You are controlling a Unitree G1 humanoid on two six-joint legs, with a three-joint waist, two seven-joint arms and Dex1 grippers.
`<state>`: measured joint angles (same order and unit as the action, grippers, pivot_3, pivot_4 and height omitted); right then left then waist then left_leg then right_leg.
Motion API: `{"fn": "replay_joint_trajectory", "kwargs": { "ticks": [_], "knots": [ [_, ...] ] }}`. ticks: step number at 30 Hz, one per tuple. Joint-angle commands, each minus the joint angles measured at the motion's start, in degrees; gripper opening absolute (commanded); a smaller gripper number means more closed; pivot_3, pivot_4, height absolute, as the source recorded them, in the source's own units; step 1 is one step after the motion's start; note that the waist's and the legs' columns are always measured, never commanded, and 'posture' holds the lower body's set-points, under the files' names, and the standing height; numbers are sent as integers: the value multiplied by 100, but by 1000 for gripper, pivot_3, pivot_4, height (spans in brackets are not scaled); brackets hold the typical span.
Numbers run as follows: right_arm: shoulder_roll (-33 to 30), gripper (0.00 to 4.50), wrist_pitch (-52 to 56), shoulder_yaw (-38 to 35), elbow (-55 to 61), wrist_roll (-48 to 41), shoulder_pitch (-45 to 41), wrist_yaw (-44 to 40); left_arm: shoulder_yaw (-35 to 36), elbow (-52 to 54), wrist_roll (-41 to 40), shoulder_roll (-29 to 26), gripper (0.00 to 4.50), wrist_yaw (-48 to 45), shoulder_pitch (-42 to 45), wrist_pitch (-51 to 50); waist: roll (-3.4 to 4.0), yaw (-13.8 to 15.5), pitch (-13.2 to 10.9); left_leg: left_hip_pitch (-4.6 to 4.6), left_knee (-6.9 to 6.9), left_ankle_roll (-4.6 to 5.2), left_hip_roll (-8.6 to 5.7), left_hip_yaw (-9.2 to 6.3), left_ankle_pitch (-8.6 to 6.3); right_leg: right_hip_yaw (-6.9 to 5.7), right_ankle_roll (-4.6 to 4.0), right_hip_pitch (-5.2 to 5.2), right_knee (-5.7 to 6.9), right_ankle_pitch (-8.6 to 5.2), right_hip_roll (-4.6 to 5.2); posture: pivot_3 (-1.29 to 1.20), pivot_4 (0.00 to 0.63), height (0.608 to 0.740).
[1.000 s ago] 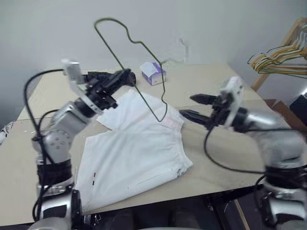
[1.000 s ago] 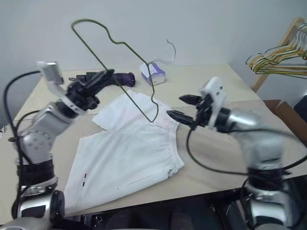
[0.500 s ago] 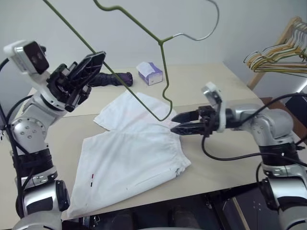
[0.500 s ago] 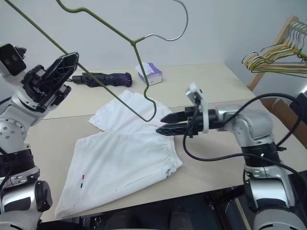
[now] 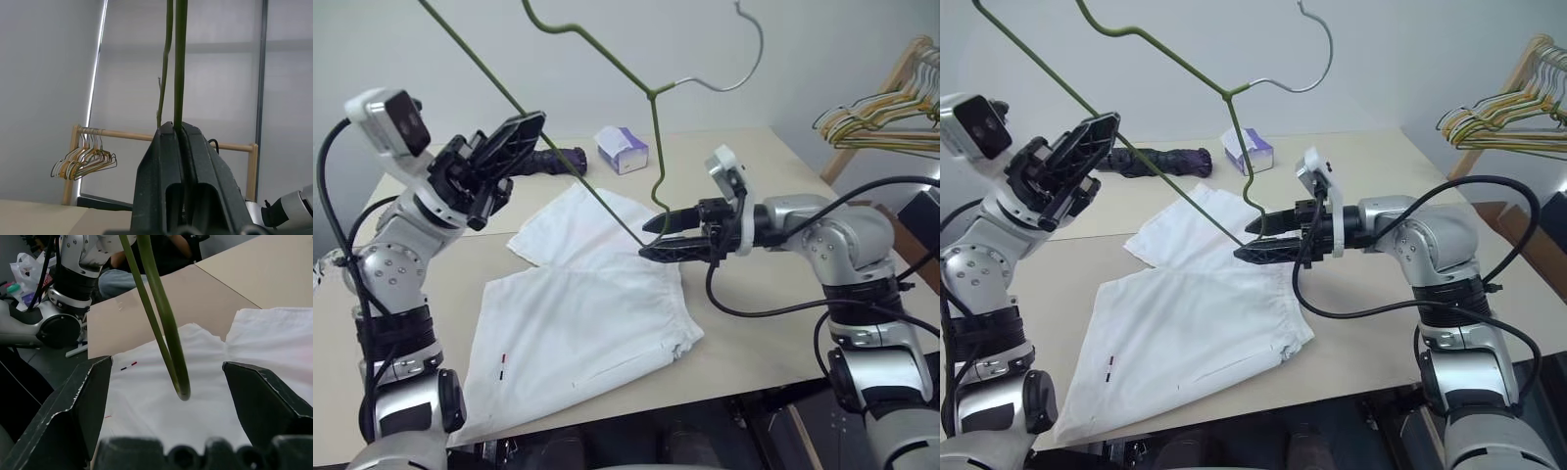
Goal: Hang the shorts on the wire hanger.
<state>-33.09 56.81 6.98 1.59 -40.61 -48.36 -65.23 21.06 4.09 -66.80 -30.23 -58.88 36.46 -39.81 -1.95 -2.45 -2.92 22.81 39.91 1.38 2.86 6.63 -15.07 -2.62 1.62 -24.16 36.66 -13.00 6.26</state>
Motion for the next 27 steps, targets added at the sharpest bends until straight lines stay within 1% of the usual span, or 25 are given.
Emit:
{"fn": "replay_joint_trajectory", "kwargs": {
  "ticks": [1,5,8,13,14,15,16,18,22,25,27],
  "knots": [
    [0,4212,-14,-43,158,-38,-184,-32,-24,123,34,42,0,-56,66,141,0,-5,0,-1,0,0,0,0,0,0,0,1,0,0,0,-9,0,740],
    [3,4212,-32,8,106,-15,-221,-59,-10,136,49,70,0,-71,71,131,0,-3,0,0,0,3,0,0,-2,0,0,0,0,0,0,-8,0,740],
    [-18,3653,-13,24,76,-35,-235,-95,1,155,78,72,0,-64,56,130,0,-3,0,0,0,3,0,-1,-2,0,0,0,0,0,0,-8,0,740],
    [-30,1927,0,50,23,0,-237,-109,25,165,94,79,0,-65,35,134,0,-3,0,0,0,8,0,-1,-4,0,0,0,0,0,0,-9,0,740],
    [-31,1461,-6,48,17,6,-235,-105,27,163,94,81,0,-63,34,137,0,-3,0,0,0,8,0,-1,-4,0,0,0,-1,0,0,-10,0,740],
    [-31,1170,-19,48,12,19,-235,-100,31,156,91,86,0,-56,35,136,0,-4,0,0,0,8,0,-1,-5,0,0,0,-1,0,0,-10,0,740],
    [-29,721,-30,45,-2,31,-241,-92,29,138,106,91,0,-32,40,143,0,-3,0,0,0,10,0,-1,-6,0,0,0,0,0,0,-10,0,740],
    [-26,67,-50,37,-23,49,-249,-100,19,111,140,99,0,-18,41,163,0,-5,0,0,0,15,0,-1,-9,0,0,0,0,0,0,-10,0,740],
    [-13,28,-74,30,-33,94,-256,-122,-56,100,438,159,0,108,-15,406,0,-5,0,0,1,18,0,0,-10,0,0,0,0,0,1,-12,0,740],
    [40,0,-66,-50,-17,66,-262,-89,-135,38,560,167,724,251,-7,346,0,-1,0,0,1,17,0,0,-10,0,0,-1,1,0,1,-11,0,740],
    [100,0,23,-214,-12,-55,-306,-3,-214,14,751,171,1385,451,-39,336,0,0,0,1,1,17,0,1,-10,-1,0,0,0,0,1,-10,0,740]
  ]
}}
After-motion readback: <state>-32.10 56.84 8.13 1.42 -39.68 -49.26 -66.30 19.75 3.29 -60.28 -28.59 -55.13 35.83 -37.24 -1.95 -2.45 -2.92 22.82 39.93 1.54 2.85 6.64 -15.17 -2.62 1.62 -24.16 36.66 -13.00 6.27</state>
